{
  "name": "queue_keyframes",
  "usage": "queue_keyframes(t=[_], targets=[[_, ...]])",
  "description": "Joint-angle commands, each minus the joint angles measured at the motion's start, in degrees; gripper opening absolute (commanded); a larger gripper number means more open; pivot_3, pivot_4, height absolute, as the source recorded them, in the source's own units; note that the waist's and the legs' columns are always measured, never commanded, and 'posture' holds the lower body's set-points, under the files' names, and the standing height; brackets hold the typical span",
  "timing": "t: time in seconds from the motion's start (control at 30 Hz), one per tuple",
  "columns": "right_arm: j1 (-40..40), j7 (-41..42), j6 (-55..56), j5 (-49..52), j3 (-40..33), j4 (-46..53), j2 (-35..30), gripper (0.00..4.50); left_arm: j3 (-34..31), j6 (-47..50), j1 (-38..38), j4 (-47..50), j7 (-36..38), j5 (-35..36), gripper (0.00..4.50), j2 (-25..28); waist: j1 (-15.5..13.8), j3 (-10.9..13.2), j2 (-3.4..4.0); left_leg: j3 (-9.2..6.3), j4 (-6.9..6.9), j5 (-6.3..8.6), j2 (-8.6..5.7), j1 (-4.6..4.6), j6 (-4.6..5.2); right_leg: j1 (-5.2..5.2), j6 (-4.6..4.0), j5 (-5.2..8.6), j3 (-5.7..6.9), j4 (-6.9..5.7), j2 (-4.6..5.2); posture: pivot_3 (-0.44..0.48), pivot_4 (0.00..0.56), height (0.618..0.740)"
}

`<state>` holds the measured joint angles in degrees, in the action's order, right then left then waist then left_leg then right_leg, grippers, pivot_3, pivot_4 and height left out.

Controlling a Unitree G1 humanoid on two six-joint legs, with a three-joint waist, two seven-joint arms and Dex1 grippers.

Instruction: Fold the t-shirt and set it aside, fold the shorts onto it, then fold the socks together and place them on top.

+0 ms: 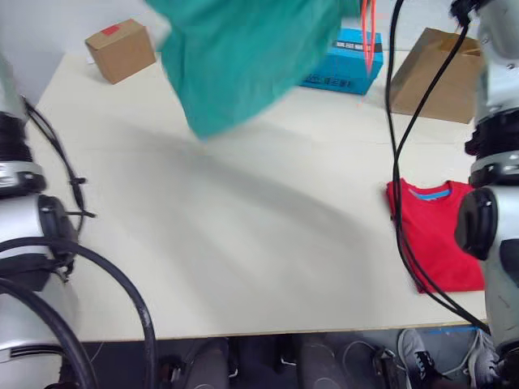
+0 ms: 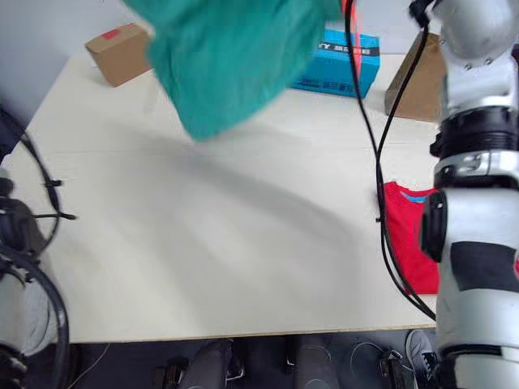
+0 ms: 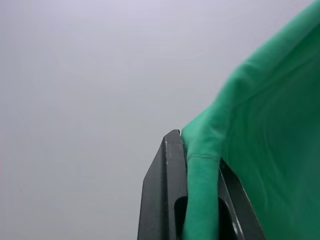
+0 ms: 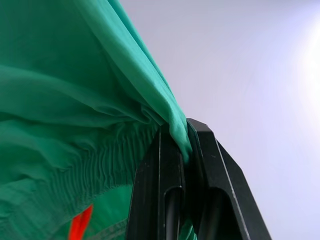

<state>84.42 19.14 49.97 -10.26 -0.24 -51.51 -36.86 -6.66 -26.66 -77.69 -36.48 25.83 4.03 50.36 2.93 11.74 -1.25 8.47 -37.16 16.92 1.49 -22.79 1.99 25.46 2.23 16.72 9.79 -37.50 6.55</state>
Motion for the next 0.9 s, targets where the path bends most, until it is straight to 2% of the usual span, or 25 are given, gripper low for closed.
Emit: queue_keyframes(t=[0.03,0.13,0.2,0.33,0.43,0.6,0.7,0.8,0.9], targets=[[-10.51,8.59,-1.74,7.35,-1.22,0.57,-0.28,0.00,-5.67,1.40,11.65,5.74,4.41,3.93,0.02,4.12,0.23,0.00,-0.01,0.00,0.14,0.05,0.07,0.25,-0.05,-0.22,0.01,0.01,0.01,0.08,-0.01,0.000,0.150,0.740],[-24.51,20.32,-7.39,14.92,0.33,9.24,0.81,0.00,-8.54,7.37,30.23,18.74,10.82,9.40,0.02,5.12,0.30,0.14,0.08,-0.01,-0.08,0.04,0.18,0.26,-0.22,-0.72,0.18,0.15,-0.21,0.57,-0.11,0.000,0.150,0.740],[-33.39,25.31,-8.87,18.26,1.53,15.93,0.60,0.00,-9.59,11.92,42.57,27.17,14.67,11.68,0.02,5.77,0.19,0.23,0.23,0.04,-0.37,-0.12,0.14,0.05,-0.25,-0.76,0.17,0.16,-0.53,0.81,-0.10,0.000,0.150,0.740],[-52.09,32.88,-9.09,19.89,4.18,25.97,-1.86,0.00,-11.69,16.82,66.23,42.81,16.28,11.04,0.02,3.59,-0.64,0.27,0.26,-0.08,-1.05,-0.15,0.21,-0.02,-0.19,-0.87,0.12,0.13,-0.65,0.43,-0.06,0.000,0.150,0.740],[-60.01,36.56,-10.34,21.85,4.21,30.68,-4.07,0.00,-12.30,21.49,80.64,51.62,22.84,12.44,0.02,5.36,-1.46,0.27,0.26,-0.07,-1.00,-0.10,0.18,0.55,-0.16,-1.40,0.10,0.11,-0.73,0.74,0.02,0.000,0.150,0.740],[-70.03,42.94,-17.69,28.93,3.83,42.63,-8.22,0.00,-17.20,44.51,99.98,61.67,35.08,21.16,0.02,13.03,-2.00,0.27,0.27,-0.20,-0.92,0.05,0.23,0.89,-0.20,-1.75,0.05,0.14,-0.71,0.95,0.03,0.000,0.150,0.740],[-77.68,48.91,-25.52,34.61,3.93,50.63,-12.64,0.00,-20.68,50.31,105.34,63.23,44.38,22.85,0.02,18.74,-2.77,0.25,0.33,-0.22,-0.89,0.16,0.27,1.00,-0.30,-1.80,-0.06,0.22,-0.68,0.93,0.01,0.000,0.150,0.740],[-83.42,52.12,-32.98,39.12,2.67,56.69,-16.42,0.00,-22.54,55.44,101.80,63.35,48.18,27.50,0.02,22.26,-3.78,0.24,0.36,-0.26,-0.87,0.27,0.27,1.08,-0.34,-1.85,-0.13,0.38,-0.61,0.91,0.00,0.000,0.150,0.740],[-88.28,52.64,-43.79,45.96,0.10,63.51,-20.22,0.00,-21.50,60.24,93.38,62.79,50.87,34.01,0.02,25.57,-4.24,0.24,0.36,-0.25,-0.88,0.35,0.28,1.10,-0.31,-1.89,-0.15,0.39,-0.62,0.91,0.00,0.000,0.150,0.740]])
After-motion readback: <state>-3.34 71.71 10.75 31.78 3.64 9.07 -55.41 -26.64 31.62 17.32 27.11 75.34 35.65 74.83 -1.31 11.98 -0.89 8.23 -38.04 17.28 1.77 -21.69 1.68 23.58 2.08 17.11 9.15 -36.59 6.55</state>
